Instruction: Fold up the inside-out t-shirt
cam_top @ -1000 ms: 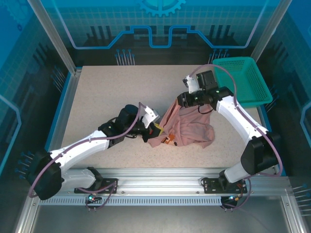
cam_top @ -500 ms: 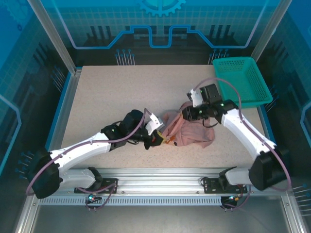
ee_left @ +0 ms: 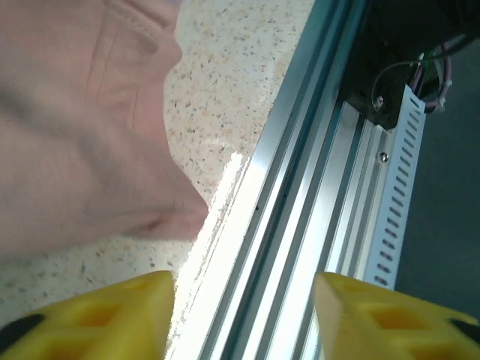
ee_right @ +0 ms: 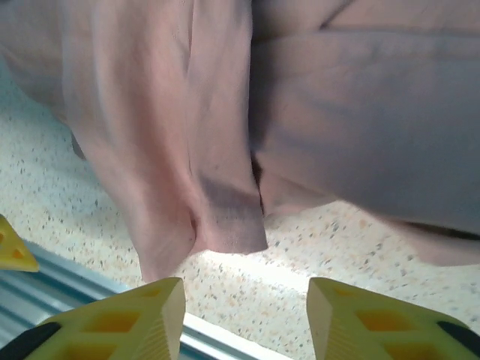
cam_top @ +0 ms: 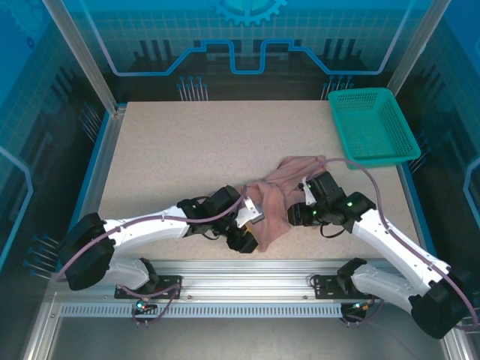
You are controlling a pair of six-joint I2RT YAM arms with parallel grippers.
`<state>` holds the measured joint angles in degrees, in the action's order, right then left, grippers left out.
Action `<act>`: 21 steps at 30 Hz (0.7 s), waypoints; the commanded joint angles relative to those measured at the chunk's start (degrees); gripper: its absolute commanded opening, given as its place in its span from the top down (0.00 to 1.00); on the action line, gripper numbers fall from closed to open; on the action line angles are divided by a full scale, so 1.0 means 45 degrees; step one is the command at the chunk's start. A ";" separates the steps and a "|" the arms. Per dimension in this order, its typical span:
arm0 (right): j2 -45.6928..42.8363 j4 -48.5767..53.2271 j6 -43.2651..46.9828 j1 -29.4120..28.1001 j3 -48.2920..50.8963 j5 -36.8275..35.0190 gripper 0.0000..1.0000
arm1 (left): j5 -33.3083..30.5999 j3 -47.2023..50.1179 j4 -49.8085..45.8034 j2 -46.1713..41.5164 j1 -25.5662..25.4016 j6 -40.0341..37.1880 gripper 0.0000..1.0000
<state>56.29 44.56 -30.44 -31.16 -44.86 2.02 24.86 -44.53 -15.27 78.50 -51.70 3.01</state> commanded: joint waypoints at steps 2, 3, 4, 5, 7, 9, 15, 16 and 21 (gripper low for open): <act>0.0366 -0.1273 0.0202 -0.0149 -0.0673 -0.1379 0.47 | -0.0566 -0.0373 -0.0371 -0.0669 0.0176 -0.0248 0.35; 0.0917 -0.1673 0.0485 -0.0091 -0.1002 -0.1517 0.46 | -0.1216 -0.0319 -0.0211 -0.0908 0.0483 0.0043 0.34; 0.1374 -0.1928 0.0756 -0.0013 -0.1155 -0.1579 0.45 | -0.1875 -0.0282 -0.0035 -0.1108 0.0931 0.0488 0.33; 0.2170 -0.2236 0.1217 0.0222 -0.1884 -0.1613 0.44 | -0.2608 -0.0232 0.0183 -0.1305 0.1531 0.1183 0.32; 0.3356 -0.2760 0.1802 0.0963 -0.2641 -0.1295 0.43 | -0.3666 -0.0128 0.0502 -0.1500 0.3028 0.3004 0.28; 0.4363 -0.3345 0.2337 0.1679 -0.3206 -0.0988 0.41 | -0.4211 0.0053 0.0463 -0.1374 0.4585 0.4641 0.26; 0.7934 -0.3423 0.3444 0.3008 -0.5376 -0.1454 0.34 | -0.3314 -0.0298 0.0251 0.0470 0.6682 0.6145 0.24; 0.8497 -0.3357 0.3533 0.3093 -0.5684 -0.1328 0.32 | -0.3164 -0.0428 0.0346 0.0777 0.6685 0.6238 0.24; 1.0983 -0.2748 0.3799 0.2870 -0.7110 -0.0896 0.24 | -0.2378 -0.1067 0.1053 0.2741 0.6695 0.6516 0.26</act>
<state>101.80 29.67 -15.57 -17.52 -73.91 -3.42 10.61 -46.68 -12.82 87.77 -21.58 29.26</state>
